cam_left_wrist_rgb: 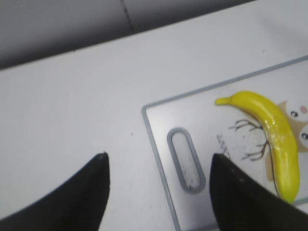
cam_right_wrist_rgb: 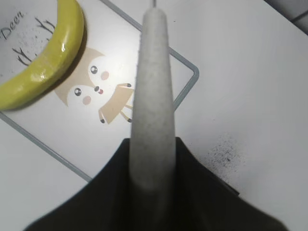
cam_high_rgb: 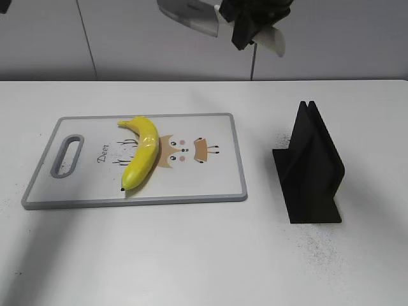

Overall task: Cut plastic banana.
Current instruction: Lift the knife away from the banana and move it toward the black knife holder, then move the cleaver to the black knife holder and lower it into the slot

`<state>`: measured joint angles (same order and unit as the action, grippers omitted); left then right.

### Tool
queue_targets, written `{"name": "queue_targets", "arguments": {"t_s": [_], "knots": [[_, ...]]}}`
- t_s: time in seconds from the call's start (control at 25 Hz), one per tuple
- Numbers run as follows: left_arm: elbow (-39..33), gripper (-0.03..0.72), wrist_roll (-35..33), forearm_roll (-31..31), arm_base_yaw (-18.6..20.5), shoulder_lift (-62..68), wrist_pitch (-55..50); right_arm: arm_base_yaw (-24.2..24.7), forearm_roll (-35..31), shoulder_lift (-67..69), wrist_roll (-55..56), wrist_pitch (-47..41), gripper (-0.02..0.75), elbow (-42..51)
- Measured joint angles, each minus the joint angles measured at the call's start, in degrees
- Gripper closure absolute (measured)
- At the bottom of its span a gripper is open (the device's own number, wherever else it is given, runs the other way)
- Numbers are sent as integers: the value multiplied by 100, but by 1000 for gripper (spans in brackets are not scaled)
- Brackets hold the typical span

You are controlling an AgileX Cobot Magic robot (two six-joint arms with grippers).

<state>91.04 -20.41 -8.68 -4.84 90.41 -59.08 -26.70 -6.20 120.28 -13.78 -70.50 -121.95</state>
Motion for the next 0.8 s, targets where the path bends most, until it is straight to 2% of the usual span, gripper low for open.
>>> {"name": "queue_targets", "arguments": {"t_s": [0.16,0.32,0.56,0.8], "knots": [[-57,89,690,198,251,-60,-903,0,-39,-398,918,1,579,277],[-409,93,908,239,409,-98,-1051,0,-354,-1007,1230,6,579,1022],[-1655,93,959,202,429,-803,-1058,0,-451,-2037,1573,107,579,2631],[-3071,96,964,250,429,-2226,-1070,0,-390,-3272,2213,1140,579,4457]]}}
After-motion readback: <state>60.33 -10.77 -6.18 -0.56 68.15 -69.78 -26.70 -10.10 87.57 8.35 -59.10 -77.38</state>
